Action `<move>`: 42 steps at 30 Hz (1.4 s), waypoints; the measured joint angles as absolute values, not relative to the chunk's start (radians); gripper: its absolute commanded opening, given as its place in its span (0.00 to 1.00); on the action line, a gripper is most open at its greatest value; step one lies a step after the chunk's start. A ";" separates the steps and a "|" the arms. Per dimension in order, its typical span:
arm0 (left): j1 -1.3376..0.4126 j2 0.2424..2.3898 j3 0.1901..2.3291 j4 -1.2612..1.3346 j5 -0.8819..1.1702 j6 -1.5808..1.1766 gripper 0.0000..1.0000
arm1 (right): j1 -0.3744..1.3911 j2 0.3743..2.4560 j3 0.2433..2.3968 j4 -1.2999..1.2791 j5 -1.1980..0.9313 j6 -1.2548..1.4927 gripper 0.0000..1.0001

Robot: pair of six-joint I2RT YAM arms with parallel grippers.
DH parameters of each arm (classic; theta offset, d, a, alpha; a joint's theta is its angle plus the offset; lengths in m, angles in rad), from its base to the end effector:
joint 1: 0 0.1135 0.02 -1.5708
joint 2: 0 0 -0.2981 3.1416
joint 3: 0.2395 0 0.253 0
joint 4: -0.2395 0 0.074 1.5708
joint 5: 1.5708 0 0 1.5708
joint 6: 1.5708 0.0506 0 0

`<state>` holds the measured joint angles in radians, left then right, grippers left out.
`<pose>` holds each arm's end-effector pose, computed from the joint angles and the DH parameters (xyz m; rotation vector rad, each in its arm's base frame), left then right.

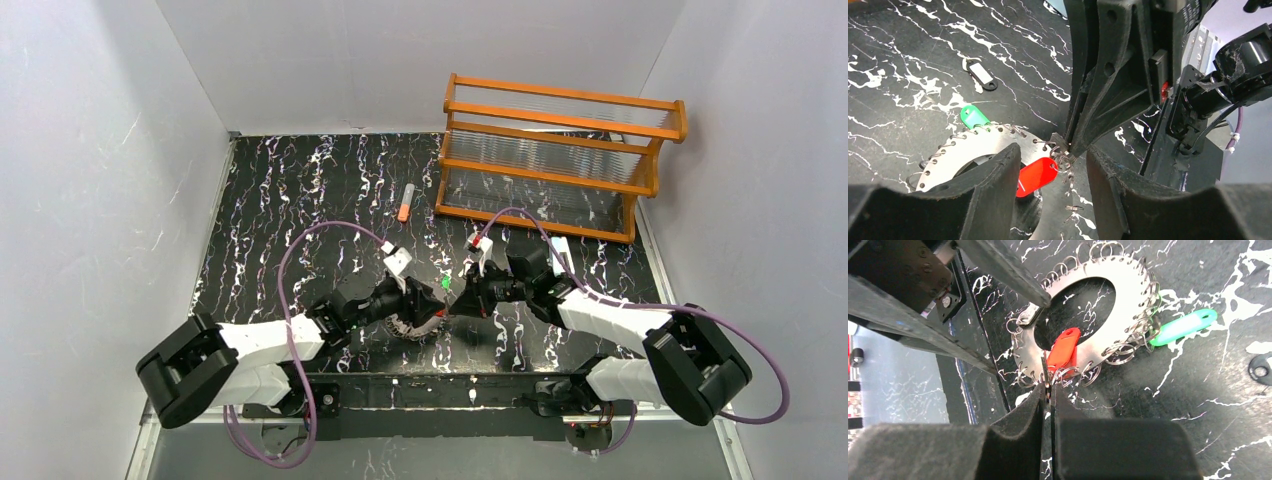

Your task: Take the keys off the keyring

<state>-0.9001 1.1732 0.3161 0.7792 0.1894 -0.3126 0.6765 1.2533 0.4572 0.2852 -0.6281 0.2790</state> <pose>0.1381 -0.1894 0.2322 0.6558 1.6354 -1.0622 0.1701 0.1747 0.2068 -0.8346 2.0492 1.2124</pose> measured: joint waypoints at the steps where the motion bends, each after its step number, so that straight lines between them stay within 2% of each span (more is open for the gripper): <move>1: -0.900 1.186 0.316 0.794 0.196 -0.307 0.50 | 0.677 1.242 0.457 0.280 -0.628 0.266 0.01; 10: -0.900 1.328 0.358 0.863 0.225 -0.408 0.47 | 0.677 1.218 0.458 0.278 -0.631 0.208 0.01; 16: -0.901 1.353 0.358 0.891 0.187 -0.554 0.39 | 0.677 1.218 0.458 0.279 -0.627 0.205 0.01; 27: -0.927 1.397 0.360 0.913 0.106 -0.743 0.29 | 0.674 1.218 0.458 0.280 -0.585 0.197 0.01; 38: -0.941 1.430 0.376 0.921 0.065 -0.836 0.03 | 0.677 1.218 0.443 0.299 -0.537 0.168 0.01; 40: -0.945 1.433 0.376 0.919 0.057 -0.846 0.07 | 0.677 1.218 0.440 0.303 -0.534 0.165 0.01; 42: -0.945 1.432 0.376 0.920 0.044 -0.849 0.24 | 0.677 1.213 0.432 0.316 -0.530 0.162 0.01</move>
